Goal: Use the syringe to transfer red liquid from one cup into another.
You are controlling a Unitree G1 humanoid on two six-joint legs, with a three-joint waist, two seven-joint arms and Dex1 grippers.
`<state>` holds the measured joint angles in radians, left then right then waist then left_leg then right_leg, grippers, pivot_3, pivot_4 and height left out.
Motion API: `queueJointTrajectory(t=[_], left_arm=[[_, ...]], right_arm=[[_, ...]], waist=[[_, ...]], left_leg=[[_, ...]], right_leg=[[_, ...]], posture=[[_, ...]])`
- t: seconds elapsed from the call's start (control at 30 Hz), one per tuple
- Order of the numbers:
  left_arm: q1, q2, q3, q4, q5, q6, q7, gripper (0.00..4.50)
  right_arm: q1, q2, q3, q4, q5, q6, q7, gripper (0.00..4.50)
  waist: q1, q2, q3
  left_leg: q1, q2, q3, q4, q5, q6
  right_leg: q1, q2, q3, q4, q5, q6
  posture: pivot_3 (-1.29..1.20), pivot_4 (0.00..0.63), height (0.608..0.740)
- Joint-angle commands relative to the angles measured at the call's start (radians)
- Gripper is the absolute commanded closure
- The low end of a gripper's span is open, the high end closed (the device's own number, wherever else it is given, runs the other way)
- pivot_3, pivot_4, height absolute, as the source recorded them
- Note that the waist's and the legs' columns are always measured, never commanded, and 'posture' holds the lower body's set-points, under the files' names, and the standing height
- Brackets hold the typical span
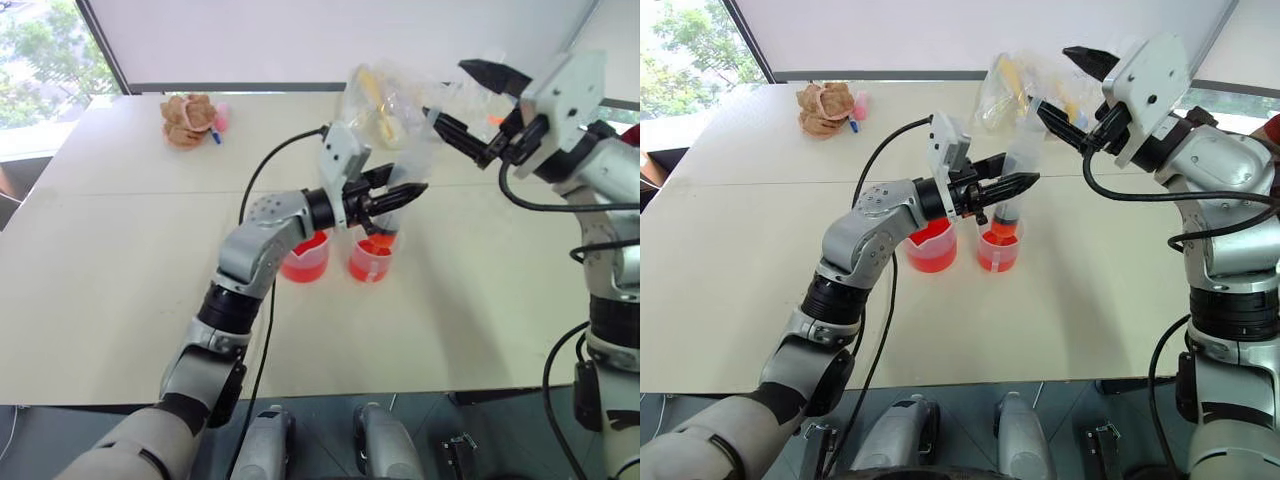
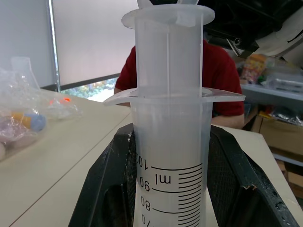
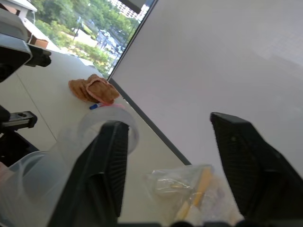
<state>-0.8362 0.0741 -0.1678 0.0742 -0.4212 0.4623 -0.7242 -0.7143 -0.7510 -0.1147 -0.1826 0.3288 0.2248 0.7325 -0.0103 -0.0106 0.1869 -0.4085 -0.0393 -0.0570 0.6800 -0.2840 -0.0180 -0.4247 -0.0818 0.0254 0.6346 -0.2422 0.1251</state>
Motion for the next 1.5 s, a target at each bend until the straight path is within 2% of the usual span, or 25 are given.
queueJointTrajectory(t=[0.03,0.1,0.47,1.0,1.17,1.3,1.4,1.5], left_arm=[[-0.013,-0.016,-0.009,-0.053,0.002,-0.027,-0.009,3.09],[-0.016,-0.020,-0.005,-0.047,0.002,-0.030,-0.001,3.09],[-0.107,-0.054,0.079,0.022,-0.032,-0.043,0.022,3.09],[-0.150,-0.041,0.108,0.020,-0.037,-0.051,0.026,3.09],[-0.148,-0.037,0.110,0.018,-0.042,-0.046,0.022,3.09],[-0.142,-0.032,0.116,-0.003,-0.059,-0.026,0.019,3.09],[-0.144,-0.029,0.136,-0.013,-0.072,-0.005,0.025,3.09],[-0.156,-0.029,0.168,-0.014,-0.101,0.020,0.041,3.09]], right_arm=[[-0.037,0.009,-0.022,-0.015,0.015,-0.003,-0.005,3.62],[-0.037,0.014,-0.021,-0.025,0.024,0.007,0.000,4.48],[0.075,0.036,0.033,-0.179,0.110,0.175,0.054,4.48],[0.163,0.116,0.083,-0.227,0.092,0.208,0.032,4.48],[0.167,0.120,0.059,-0.213,0.095,0.211,0.018,4.48],[0.150,0.099,-0.001,-0.205,0.109,0.217,-0.001,3.18],[0.138,0.080,-0.057,-0.209,0.118,0.230,-0.030,1.71],[0.145,0.059,-0.151,-0.234,0.187,0.284,-0.056,1.71]], waist=[[0.000,0.000,0.000],[0.001,0.000,0.000],[0.002,0.000,0.000],[0.001,0.000,0.000],[0.000,0.000,0.000],[-0.001,0.000,0.000],[0.001,0.000,0.000],[0.005,0.000,0.000]], left_leg=[[0.000,0.000,0.000,0.000,0.000,0.000],[0.000,0.000,0.000,0.000,0.000,0.000],[0.000,0.000,0.000,0.000,0.000,0.000],[0.000,0.000,0.000,0.000,0.000,0.000],[0.000,0.000,0.000,0.000,0.000,0.000],[0.000,0.000,0.000,0.000,0.000,0.000],[0.000,0.000,-0.001,0.000,0.000,0.000],[0.000,0.000,-0.001,0.001,0.000,0.000]], right_leg=[[0.000,0.000,0.000,0.000,0.000,0.000],[0.000,0.000,0.000,0.000,0.000,0.000],[0.000,0.000,0.000,0.000,0.000,0.000],[0.000,0.000,0.000,0.000,0.000,0.000],[0.000,0.000,0.000,0.000,0.000,0.000],[0.000,0.000,0.000,0.000,0.000,0.000],[0.000,0.000,0.000,0.001,0.000,0.000],[0.000,0.000,0.000,0.000,0.000,0.000]], posture=[[0.00,0.150,0.740],[0.00,0.150,0.740],[0.00,0.150,0.740],[0.00,0.150,0.740],[0.00,0.150,0.740],[0.00,0.150,0.740],[0.00,0.150,0.740],[0.00,0.150,0.740]])
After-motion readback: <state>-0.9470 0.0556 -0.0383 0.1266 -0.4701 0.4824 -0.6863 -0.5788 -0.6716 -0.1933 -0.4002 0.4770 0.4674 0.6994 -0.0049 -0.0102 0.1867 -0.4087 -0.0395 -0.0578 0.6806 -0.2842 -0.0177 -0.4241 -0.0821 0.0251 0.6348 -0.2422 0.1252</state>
